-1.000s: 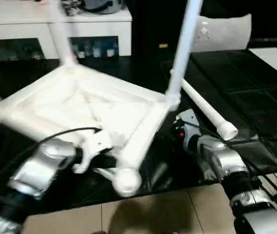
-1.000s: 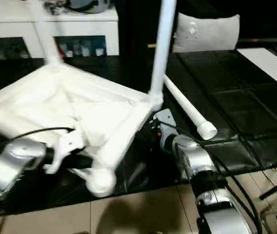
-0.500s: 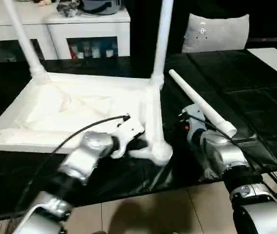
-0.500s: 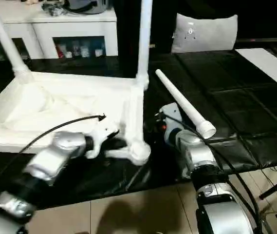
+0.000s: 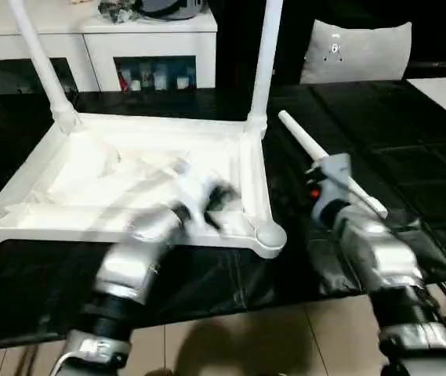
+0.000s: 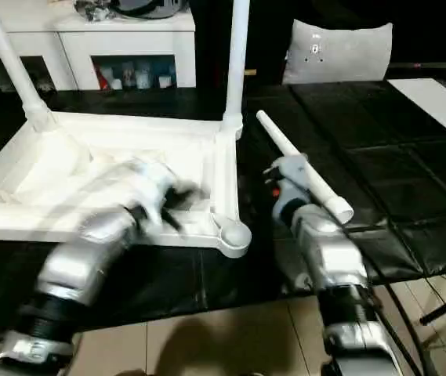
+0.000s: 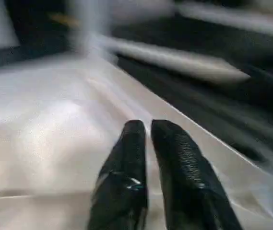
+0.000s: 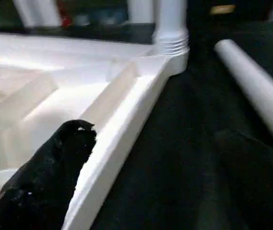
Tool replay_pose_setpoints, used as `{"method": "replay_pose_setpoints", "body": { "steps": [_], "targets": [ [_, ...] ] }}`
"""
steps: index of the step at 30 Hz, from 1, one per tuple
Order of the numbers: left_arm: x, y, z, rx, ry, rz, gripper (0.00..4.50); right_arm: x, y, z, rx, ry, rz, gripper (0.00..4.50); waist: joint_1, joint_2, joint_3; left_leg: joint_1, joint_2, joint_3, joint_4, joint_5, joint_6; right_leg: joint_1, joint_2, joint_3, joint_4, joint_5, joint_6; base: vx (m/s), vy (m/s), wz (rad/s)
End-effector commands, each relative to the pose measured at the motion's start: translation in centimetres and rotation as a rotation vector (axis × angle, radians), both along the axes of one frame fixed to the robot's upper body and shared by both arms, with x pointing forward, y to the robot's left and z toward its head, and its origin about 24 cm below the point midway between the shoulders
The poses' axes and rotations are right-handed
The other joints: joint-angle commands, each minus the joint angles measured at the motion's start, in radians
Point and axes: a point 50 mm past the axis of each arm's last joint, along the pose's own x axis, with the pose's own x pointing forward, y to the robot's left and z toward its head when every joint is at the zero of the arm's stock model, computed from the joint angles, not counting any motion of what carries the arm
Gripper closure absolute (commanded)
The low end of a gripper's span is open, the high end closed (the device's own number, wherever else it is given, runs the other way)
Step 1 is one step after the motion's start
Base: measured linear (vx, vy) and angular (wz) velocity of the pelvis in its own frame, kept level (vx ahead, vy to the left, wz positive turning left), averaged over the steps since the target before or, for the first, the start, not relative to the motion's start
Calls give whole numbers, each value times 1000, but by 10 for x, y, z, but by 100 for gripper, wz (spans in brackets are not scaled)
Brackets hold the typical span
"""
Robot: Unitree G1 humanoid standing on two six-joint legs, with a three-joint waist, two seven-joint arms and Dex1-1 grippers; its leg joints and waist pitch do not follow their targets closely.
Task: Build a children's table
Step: Rotate table base, then move to table
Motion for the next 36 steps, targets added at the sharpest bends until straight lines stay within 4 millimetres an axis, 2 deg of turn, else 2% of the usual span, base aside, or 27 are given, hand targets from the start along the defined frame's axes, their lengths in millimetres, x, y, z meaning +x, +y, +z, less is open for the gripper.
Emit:
{"method": "replay_pose_setpoints", "body": {
  "steps": [1,4,5,8,9,11,12,14,15,16,17,18,19,20,21,22,23,24,25,26,27,30,32,33,34,35,36],
  "targets": [
    [-1,10,3,-32,-6,86,365,-4,-2,6,6,-5,-29,0,0,-13,-63,11,50,-17,-75,-253,32,44,-62,47,-84,-465,-88,0,0,0],
    [-6,19,3,-20,-19,139,345,-12,1,7,-17,-23,-25,0,-3,-13,-62,9,50,-20,-78,-266,25,39,-62,47,-91,-493,-54,0,0,0],
    [-11,23,1,17,-23,161,331,-17,3,6,-20,-25,-32,0,4,-2,-62,-45,41,-72,-99,-267,80,81,-76,-7,-69,-443,-68,-1,-14,26],
    [-22,30,-3,49,-15,223,306,-29,7,1,-18,-7,-48,0,-26,31,-74,-30,86,-158,-95,-272,104,73,-45,-34,-27,-179,-135,27,-45,41],
    [-25,31,-4,32,-6,252,295,-32,8,2,-21,-3,-52,0,-49,47,-71,2,120,-242,-120,-253,179,43,2,-42,51,-179,-172,44,-79,47],
    [-29,32,-7,10,15,293,281,-36,8,3,-56,-26,-45,0,-51,35,-62,18,125,-292,-132,-257,249,9,16,-5,99,-258,-235,21,-147,63],
    [-30,32,-9,7,26,308,276,-38,8,4,-34,-29,-35,0,-46,24,-58,29,176,-237,-140,-288,227,-10,-2,28,99,-226,-257,23,-175,72],
    [-33,33,-11,4,37,324,254,-43,8,6,1,-19,-42,0,-28,-9,-44,0,133,-172,-138,-373,207,4,-14,67,68,-232,-302,39,-289,51],
    [-33,33,-11,5,35,331,245,-44,8,7,5,-26,-39,0,-13,-68,-45,19,-71,-36,129,-337,147,-30,-9,57,-104,-418,-382,40,-321,39],
    [-34,35,-11,9,29,353,245,-46,8,9,19,-45,-31,0,-13,-68,-45,19,-71,-36,129,-337,147,-30,-9,57,-104,-418,-382,25,-279,9],
    [-35,39,-10,16,2,378,238,-50,8,10,32,-48,-31,0,20,-77,-59,-88,-92,-3,247,-280,146,90,-37,105,-78,-583,-245,40,-229,-8],
    [-36,41,-9,28,-21,393,231,-53,8,11,46,-56,-26,0,31,-66,-44,-53,-97,-16,212,-280,141,70,-56,131,-86,-582,-47,40,-229,-8],
    [-38,43,-9,21,-30,406,220,-56,8,12,67,-58,-33,0,29,-68,-51,-45,-105,-18,187,-279,152,90,-63,139,-92,-559,70,8,-242,7],
    [-40,44,-9,14,-25,415,211,-58,6,12,71,-50,-60,0,28,-50,-58,-38,-88,-45,111,-176,187,121,-71,140,-115,-486,250,-43,-211,10],
    [-42,47,-10,32,-18,439,203,-61,4,11,45,-47,-90,0,30,-27,-75,-14,-9,-105,37,-44,218,113,-25,82,-104,-296,379,-43,-211,10],
    [-43,49,-10,53,-17,458,203,-62,1,10,17,-52,-118,0,18,-14,-87,8,111,-168,5,9,286,92,-31,56,-50,-179,386,-32,-182,2],
    [-43,49,-10,57,-18,460,191,-62,1,10,13,-53,-121,0,9,-3,-101,85,320,-239,-13,92,414,-3,-135,136,117,-95,195,-13,-162,9],
    [-44,56,-10,105,-6,518,182,-64,-1,7,-6,-28,-151,0,2,-37,-81,81,200,-179,32,134,328,-64,-167,231,112,15,20,-13,-162,9],
    [-43,59,-10,124,5,550,173,-65,-1,5,-2,-5,-160,0,13,-55,-60,38,75,-112,78,78,244,-45,-146,240,24,-12,24,-18,-119,26],
    [-43,59,-10,124,5,550,166,-65,-1,5,-2,-5,-160,0,41,-75,-53,-19,-46,-79,114,-79,128,43,-98,251,-49,-301,246,-68,-162,14],
    [-43,64,-8,165,4,604,158,-68,2,2,-9,32,-143,0,35,-68,-39,-15,-64,-64,138,-70,93,20,-58,225,-90,-754,357,-68,-162,14],
    [-44,58,-3,110,-34,507,130,-71,6,2,-34,25,-94,0,37,-45,-32,11,-52,-63,69,-90,81,16,-13,179,-121,-876,300,-125,-84,3],
    [-47,48,-2,57,-55,428,113,-72,6,4,-38,17,-85,0,19,-3,-38,54,41,-97,-18,-207,105,35,2,80,-127,-636,124,-106,28,3],
    [-48,45,-2,38,-57,410,113,-72,5,4,-33,18,-90,0,3,25,-32,45,148,-136,-99,-438,116,74,-4,46,-42,-417,14,-96,61,1],
    [-52,42,-3,25,-55,385,94,-72,4,5,-36,16,-93,0,10,30,-21,10,191,-136,-154,-584,112,90,-2,31,72,-288,-14,-150,76,-2],
    [-55,41,-3,19,-54,370,85,-72,2,6,-39,15,-94,0,46,22,-10,-29,146,-72,-202,-823,69,84,26,8,155,-197,-23,-123,15,12],
    [-57,40,-5,20,-42,360,85,-72,1,7,-42,14,-98,0,60,12,-10,-28,136,-52,-207,-860,61,86,27,29,187,-226,-11,-123,15,12]
  ]
}}
